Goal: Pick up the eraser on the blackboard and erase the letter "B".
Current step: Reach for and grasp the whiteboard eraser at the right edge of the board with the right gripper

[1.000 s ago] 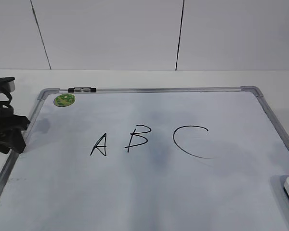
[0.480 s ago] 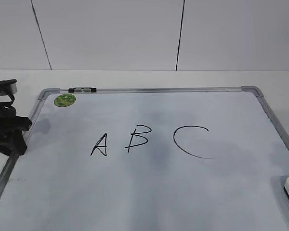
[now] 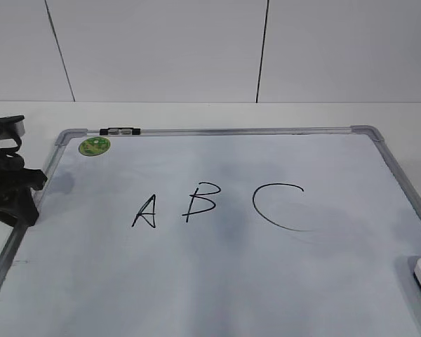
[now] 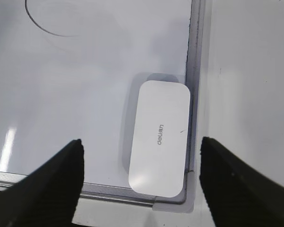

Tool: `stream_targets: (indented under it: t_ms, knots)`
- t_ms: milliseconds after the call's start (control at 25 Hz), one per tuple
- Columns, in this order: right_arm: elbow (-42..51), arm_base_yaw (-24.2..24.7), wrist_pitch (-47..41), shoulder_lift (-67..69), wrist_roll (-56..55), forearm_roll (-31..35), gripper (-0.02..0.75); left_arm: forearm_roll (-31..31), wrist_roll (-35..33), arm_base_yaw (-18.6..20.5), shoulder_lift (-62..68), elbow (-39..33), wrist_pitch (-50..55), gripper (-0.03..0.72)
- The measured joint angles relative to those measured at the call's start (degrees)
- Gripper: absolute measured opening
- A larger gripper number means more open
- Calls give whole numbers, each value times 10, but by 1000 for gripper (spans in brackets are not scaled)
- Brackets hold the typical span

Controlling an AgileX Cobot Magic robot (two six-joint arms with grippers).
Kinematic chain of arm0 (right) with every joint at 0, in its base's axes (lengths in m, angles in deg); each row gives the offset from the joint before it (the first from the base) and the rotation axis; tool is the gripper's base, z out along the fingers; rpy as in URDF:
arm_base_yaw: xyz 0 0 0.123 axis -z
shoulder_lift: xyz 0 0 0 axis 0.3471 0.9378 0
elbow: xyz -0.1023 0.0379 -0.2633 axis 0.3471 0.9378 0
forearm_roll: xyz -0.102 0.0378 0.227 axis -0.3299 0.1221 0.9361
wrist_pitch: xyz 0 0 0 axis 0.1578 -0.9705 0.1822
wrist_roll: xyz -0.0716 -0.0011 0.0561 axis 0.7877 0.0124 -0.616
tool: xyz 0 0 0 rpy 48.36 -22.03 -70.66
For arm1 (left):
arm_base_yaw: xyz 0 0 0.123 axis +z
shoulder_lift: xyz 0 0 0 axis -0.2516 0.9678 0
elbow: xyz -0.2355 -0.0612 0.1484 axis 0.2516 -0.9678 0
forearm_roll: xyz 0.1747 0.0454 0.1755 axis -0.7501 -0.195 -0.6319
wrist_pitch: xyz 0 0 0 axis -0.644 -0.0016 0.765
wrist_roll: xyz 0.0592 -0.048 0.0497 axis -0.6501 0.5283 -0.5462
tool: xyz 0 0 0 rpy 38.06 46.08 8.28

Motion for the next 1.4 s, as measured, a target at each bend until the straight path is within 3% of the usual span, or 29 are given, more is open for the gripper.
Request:
stream_targets:
  t_ms: [280,640,800,1400]
  knots:
    - [0,0,-6,0,0,0,594,2,16,1,0,0,2,123]
    - [0,0,-72,58,8,-1,629,2,18,1,0,0,4,119]
    - [0,0,-49,76,10,-1,677,2,18,1,0,0,4,119]
    - [6,0,6,221,6,-13,670,2,18,1,0,0,4,119]
